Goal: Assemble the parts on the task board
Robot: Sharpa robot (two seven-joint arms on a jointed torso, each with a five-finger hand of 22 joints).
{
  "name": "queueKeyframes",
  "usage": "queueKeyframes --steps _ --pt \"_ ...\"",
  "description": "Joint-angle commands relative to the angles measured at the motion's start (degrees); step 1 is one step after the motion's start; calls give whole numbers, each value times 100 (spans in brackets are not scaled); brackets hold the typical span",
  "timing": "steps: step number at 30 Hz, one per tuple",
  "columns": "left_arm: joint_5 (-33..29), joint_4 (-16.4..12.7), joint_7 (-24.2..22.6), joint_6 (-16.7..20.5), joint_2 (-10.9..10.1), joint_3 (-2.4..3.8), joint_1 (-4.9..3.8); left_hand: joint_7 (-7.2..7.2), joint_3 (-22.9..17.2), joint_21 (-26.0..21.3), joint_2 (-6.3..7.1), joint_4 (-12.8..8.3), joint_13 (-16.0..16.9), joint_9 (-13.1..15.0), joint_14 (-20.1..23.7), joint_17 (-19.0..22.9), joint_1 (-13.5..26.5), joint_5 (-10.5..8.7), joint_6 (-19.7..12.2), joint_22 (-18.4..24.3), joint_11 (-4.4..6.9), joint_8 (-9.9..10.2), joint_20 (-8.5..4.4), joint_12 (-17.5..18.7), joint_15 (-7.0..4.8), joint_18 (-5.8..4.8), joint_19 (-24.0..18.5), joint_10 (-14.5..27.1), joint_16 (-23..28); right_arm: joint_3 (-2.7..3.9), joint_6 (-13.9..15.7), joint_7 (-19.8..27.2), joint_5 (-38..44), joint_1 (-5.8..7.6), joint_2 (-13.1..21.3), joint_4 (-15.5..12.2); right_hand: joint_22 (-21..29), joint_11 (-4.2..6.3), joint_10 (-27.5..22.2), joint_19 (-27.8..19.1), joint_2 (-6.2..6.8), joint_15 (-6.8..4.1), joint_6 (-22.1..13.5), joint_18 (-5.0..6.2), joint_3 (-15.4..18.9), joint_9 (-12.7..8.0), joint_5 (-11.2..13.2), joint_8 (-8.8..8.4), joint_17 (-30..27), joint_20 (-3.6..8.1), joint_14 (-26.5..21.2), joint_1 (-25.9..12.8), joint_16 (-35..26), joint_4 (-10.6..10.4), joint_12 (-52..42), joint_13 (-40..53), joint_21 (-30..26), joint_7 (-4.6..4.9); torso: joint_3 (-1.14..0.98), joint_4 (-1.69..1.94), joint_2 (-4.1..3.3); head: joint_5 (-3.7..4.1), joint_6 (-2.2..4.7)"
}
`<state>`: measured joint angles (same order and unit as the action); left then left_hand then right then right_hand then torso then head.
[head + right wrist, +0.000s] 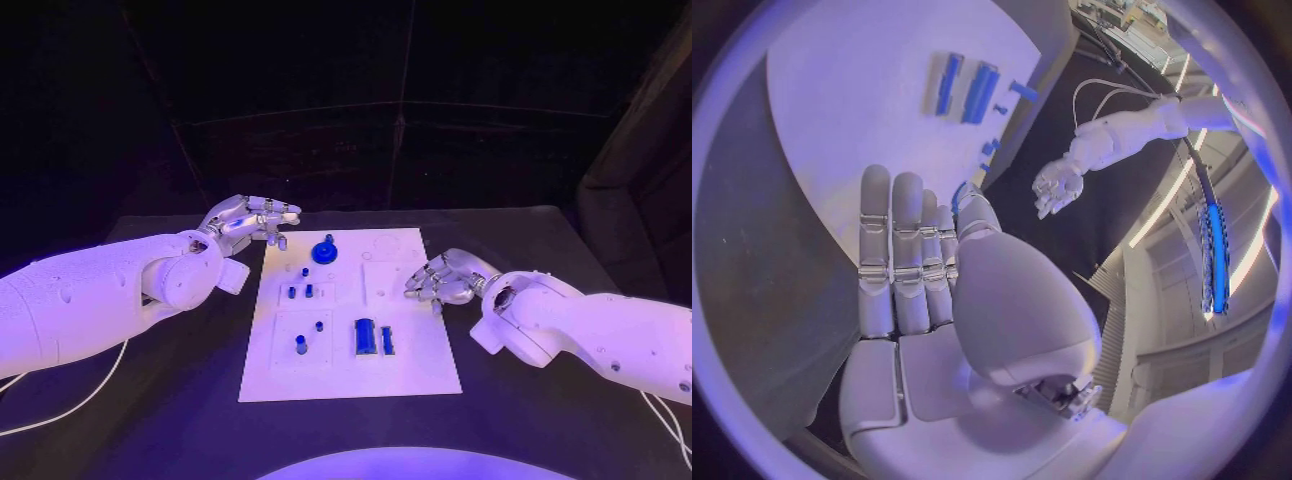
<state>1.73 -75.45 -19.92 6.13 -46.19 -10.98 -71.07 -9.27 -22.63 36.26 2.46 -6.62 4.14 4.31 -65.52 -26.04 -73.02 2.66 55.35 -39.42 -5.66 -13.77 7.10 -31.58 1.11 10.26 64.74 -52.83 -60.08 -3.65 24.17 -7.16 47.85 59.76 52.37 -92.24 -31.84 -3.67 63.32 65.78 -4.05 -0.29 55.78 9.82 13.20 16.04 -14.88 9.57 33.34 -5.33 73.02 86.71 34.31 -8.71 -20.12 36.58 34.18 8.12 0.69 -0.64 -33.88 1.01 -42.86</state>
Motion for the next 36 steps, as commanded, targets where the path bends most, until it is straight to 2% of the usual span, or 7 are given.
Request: queueKeyframes --steps 1,17,18,22,23,34,36 --pt "-383 71 -368 169 52 -7 -2 33 -84 -418 -22 9 -72 -40 334 391 30 19 129 260 6 46 -13 314 15 27 -341 -177 731 4 -316 1864 -2491 105 -154 506 451 -82 60 -60 -180 54 100 51 -119 -118 312 -137 -409 -86 -110 417 -762 134 642 -856 -582 14 60 -9 196 -73 113" --pt "-1032 683 -805 525 492 -19 124 -17 254 -2868 149 213 -58 -55 1471 2000 221 29 128 2010 -405 678 833 2041 769 -28 -2452 -452 4270 64 -973 3233 -3631 208 -1300 2362 2050 -434 -9 -539 -256 667 -10 79 41 -900 669 -591 -2336 -691 -892 236 -3041 526 1640 -3093 -2637 265 0 31 287 -110 511" --pt "-720 627 -482 320 441 -23 117 247 832 -3062 -246 662 -414 -431 2990 2157 2353 -266 -1567 2558 -93 868 338 2340 498 -349 -3642 1268 4740 45 -660 2674 -3230 192 -1208 2211 2348 -193 -1925 -2391 -57 477 -1679 -296 -363 -1081 905 -957 -2578 -326 -2850 -2389 -3431 871 2012 -3205 -2833 -64 29 -10 271 -117 471" --pt "-697 543 -503 461 430 22 157 353 1054 -3174 -246 662 -414 -431 3474 2604 3019 -266 -2109 2780 -23 959 230 2491 422 -359 -4041 1814 4969 62 -519 2728 -3312 184 -1184 2106 2485 -131 -2458 -2874 0 29 -2164 -296 -481 -1170 983 -957 -2716 -218 -3368 -3210 -3431 871 2012 -3658 -2933 -153 11 4 271 -114 542" --pt "-688 506 -512 523 424 42 174 376 1100 -3189 -246 662 -414 -431 3593 2604 3185 -266 -2242 2826 0 974 197 2517 402 -410 -4133 1949 5010 69 -457 2752 -3348 181 -1174 2060 2513 -111 -2614 -3024 405 29 -2302 -301 -509 -1188 1001 -957 -2741 -187 -3527 -3430 -3431 871 2012 -3658 -2954 -180 3 10 271 -113 572" --pt "-462 -350 -720 1957 304 504 575 927 1507 -3626 -246 662 -414 -431 4626 2604 4623 -266 -3391 3216 566 1377 -122 2741 -111 -563 -4952 3113 5360 239 950 3294 -4173 100 -941 1009 2746 367 -3906 -4259 405 29 -3441 -519 -793 -1604 1488 -957 -3334 62 -4840 -5248 -3431 871 2012 -3658 -3418 -400 -69 64 270 -101 849" --pt "-405 -570 -774 2325 273 623 678 927 1567 -3626 -246 662 -414 -431 4778 2604 4833 -266 -3560 3273 566 1377 -168 3158 -111 -563 -5071 3284 5407 274 1240 3406 -4343 83 -893 792 2778 367 -4076 -4423 405 29 -3592 -518 -828 -1604 1488 -957 -3334 96 -5014 -5490 -3431 871 2012 -3658 -3418 -812 -69 64 270 -101 849"
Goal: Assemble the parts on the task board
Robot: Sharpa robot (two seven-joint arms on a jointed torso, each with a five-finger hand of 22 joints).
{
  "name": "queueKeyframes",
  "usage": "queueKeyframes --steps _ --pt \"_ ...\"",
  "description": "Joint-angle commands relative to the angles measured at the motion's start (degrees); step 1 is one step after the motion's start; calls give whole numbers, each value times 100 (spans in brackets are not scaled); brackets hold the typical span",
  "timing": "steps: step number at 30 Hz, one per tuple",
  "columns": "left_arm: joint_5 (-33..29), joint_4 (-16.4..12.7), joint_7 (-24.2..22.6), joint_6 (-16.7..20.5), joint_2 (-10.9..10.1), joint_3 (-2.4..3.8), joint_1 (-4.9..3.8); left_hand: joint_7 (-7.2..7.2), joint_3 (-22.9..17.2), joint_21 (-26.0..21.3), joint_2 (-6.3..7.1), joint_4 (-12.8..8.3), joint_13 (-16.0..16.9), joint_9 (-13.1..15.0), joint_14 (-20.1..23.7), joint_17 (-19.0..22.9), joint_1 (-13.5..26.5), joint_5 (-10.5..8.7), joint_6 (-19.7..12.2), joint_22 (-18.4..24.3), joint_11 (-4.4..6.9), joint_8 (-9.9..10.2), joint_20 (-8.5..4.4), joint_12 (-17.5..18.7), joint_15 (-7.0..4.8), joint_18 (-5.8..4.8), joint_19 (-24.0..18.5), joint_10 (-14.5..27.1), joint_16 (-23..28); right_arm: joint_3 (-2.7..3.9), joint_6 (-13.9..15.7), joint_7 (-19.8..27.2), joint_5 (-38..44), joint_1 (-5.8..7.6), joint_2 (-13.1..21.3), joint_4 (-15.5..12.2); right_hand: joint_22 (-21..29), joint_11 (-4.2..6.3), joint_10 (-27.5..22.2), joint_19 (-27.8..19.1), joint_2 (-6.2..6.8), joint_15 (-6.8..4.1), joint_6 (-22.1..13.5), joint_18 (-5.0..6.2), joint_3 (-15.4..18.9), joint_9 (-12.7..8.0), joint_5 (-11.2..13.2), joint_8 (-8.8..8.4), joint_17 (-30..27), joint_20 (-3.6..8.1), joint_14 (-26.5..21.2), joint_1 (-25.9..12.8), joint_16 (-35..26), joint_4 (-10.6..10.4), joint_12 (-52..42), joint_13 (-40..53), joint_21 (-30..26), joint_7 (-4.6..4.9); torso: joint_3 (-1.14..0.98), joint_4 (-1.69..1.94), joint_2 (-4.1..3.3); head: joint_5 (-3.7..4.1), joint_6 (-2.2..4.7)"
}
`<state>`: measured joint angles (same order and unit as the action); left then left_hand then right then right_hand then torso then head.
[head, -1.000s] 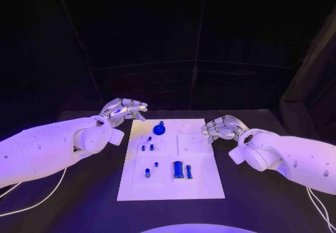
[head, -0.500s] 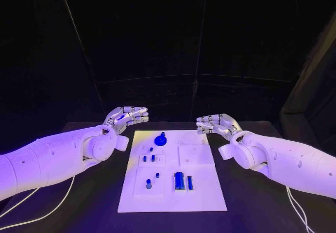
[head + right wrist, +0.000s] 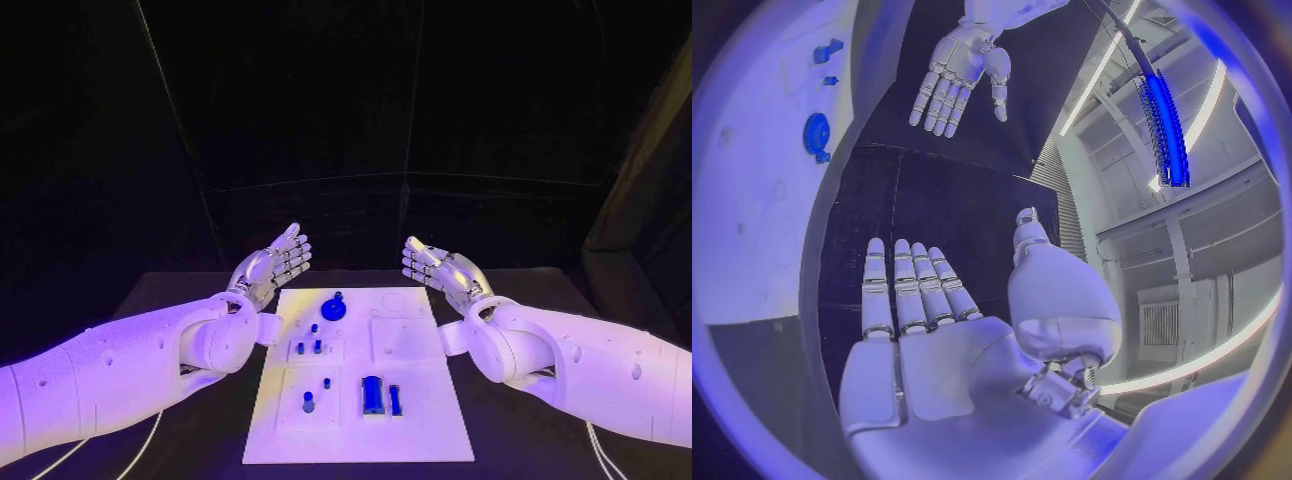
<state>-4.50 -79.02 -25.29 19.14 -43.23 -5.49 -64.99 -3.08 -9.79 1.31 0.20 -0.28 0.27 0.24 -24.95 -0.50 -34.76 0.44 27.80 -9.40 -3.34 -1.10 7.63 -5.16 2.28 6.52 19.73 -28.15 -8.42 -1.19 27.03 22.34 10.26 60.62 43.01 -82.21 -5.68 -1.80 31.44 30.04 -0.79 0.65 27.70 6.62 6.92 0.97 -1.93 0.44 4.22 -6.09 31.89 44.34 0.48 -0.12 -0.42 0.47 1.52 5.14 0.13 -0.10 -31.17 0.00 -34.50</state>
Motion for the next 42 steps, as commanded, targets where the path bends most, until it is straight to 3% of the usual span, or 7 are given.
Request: queueKeyframes --steps 1,3,7,8,9,13,42 --pt "246 -319 -263 1202 -37 131 120 308 301 -131 -20 28 -27 -24 771 50 1073 -44 -858 290 334 110 -235 516 -228 -213 -608 870 260 43 1080 504 -659 -10 64 -306 568 180 -976 -933 79 -65 -859 -198 -212 -97 193 -44 -422 188 -989 -1375 -48 12 42 -47 -152 -514 -13 10 -1 0 13" --pt "309 -559 -321 1604 -71 261 232 308 372 -131 -20 28 -27 -24 948 50 1322 -44 -1057 357 334 110 -291 516 -228 -652 -748 1072 321 75 1349 607 -816 -26 109 -506 568 180 -1198 -1144 79 -65 -1054 -261 -264 -97 193 -44 -422 609 -1215 -1688 -48 12 42 -47 -152 -514 -13 10 -1 0 13" --pt "387 -855 -393 2099 -113 420 371 308 456 -131 -20 28 -27 -24 1172 50 1632 -44 -1305 441 334 110 -357 516 -228 -652 -926 1322 397 109 1627 714 -979 -42 155 -714 568 180 -1471 -1403 79 -65 -1297 -261 -692 -97 193 -44 -422 609 -1490 -2073 -48 12 42 -47 -152 -514 -13 10 -1 0 13" --pt "401 -908 -406 2188 -120 449 396 308 480 -131 -20 28 -27 -24 1224 50 1708 -44 -1368 462 334 110 -763 516 -228 -652 -970 1386 414 113 1664 728 -1000 -44 161 -742 568 180 -1539 -1468 79 -65 -1355 -260 -692 -97 193 -44 -422 609 -1560 -2169 -48 12 42 -47 -152 -514 -13 10 -1 0 13" --pt "413 -954 -417 2266 -127 474 418 308 501 -131 -20 28 -27 -24 1277 50 1782 -44 -1425 482 334 110 -763 516 -228 -652 -1009 1443 428 117 1690 738 -1016 -45 165 -761 568 180 -1609 -1537 79 -65 -1415 -662 -692 -97 193 -44 -422 609 -1630 -2266 -48 12 42 -47 -152 -514 -13 10 -1 0 13" --pt "447 -1082 -448 2479 -144 543 477 308 575 -131 -20 28 -27 -24 1481 50 2062 -44 -1649 940 334 110 -763 516 -228 -652 -1176 1669 842 119 1708 745 -1026 -46 168 -775 568 180 -1840 -1760 79 -65 -1625 -662 -692 -97 193 -44 -422 609 -1868 -2597 -48 12 42 -47 -152 -514 -13 10 -1 0 13" --pt "450 -1093 -451 2498 -146 549 483 308 979 -131 -20 28 -27 -24 2495 50 3476 -44 -2780 940 334 110 -763 516 -228 -652 -1973 2815 842 119 1708 745 -1026 -46 168 -775 568 180 -3144 -3004 79 -65 -2770 -662 -692 -97 193 -44 -422 609 -3189 -4434 -48 12 42 -47 -152 -514 -13 10 -1 0 13"
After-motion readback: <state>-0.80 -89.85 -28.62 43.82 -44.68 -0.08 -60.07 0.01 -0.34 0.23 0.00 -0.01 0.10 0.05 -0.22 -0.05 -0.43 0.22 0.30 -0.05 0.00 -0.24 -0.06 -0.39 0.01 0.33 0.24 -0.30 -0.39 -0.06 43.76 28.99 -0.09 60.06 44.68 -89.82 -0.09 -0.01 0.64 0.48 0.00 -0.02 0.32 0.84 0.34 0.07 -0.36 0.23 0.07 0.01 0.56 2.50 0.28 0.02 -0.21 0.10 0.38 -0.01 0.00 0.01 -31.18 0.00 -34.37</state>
